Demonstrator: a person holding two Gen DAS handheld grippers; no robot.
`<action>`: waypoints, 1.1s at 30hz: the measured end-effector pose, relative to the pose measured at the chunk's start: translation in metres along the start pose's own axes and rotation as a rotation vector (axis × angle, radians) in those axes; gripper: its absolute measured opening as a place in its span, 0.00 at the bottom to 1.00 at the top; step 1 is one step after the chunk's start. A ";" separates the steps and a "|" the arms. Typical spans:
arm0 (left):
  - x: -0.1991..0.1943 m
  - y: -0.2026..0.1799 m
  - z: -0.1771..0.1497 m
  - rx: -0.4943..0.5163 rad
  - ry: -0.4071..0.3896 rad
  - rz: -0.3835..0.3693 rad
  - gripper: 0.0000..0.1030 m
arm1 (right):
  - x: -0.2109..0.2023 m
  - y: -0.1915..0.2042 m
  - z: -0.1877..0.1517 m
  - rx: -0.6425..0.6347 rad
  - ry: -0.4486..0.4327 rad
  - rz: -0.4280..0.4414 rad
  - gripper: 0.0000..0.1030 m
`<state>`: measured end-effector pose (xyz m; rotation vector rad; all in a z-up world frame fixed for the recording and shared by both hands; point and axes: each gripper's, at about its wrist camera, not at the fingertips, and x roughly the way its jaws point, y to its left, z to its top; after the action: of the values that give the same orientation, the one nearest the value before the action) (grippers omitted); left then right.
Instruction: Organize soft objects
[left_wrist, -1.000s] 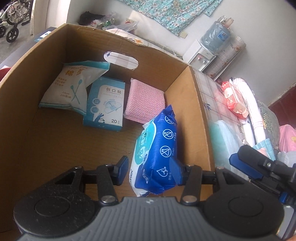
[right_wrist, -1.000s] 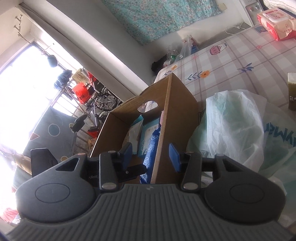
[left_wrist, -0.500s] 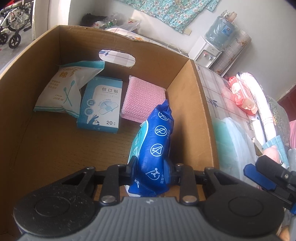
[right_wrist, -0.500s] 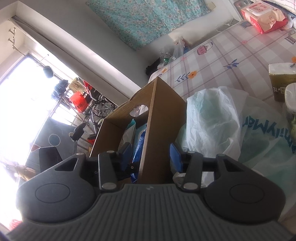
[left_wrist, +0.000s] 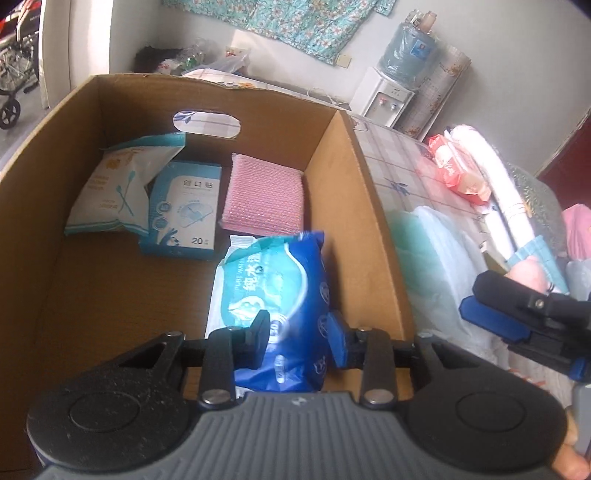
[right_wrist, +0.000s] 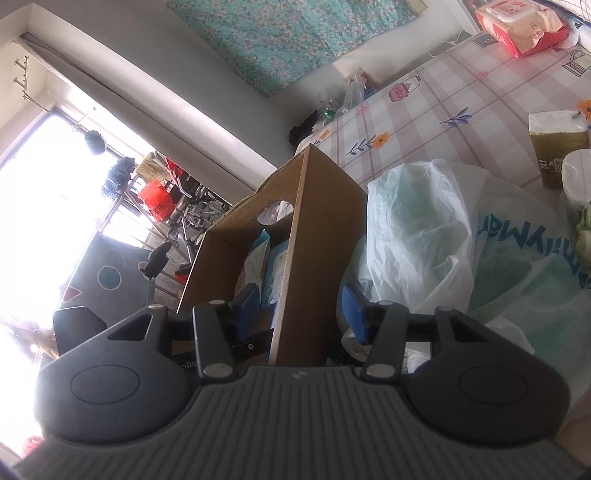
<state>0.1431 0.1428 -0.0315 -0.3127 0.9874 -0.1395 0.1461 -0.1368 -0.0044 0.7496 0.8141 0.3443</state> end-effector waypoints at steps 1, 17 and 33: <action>-0.002 0.000 0.000 -0.007 -0.007 -0.005 0.37 | -0.002 -0.001 0.000 0.002 -0.005 -0.002 0.49; 0.011 0.024 -0.011 -0.100 0.135 0.035 0.51 | -0.014 -0.017 -0.005 0.029 -0.019 -0.001 0.55; 0.025 0.018 -0.022 -0.162 0.240 -0.049 0.53 | -0.019 -0.045 -0.013 0.096 -0.030 -0.020 0.57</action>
<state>0.1381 0.1494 -0.0687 -0.4770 1.2326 -0.1440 0.1237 -0.1726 -0.0323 0.8337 0.8134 0.2772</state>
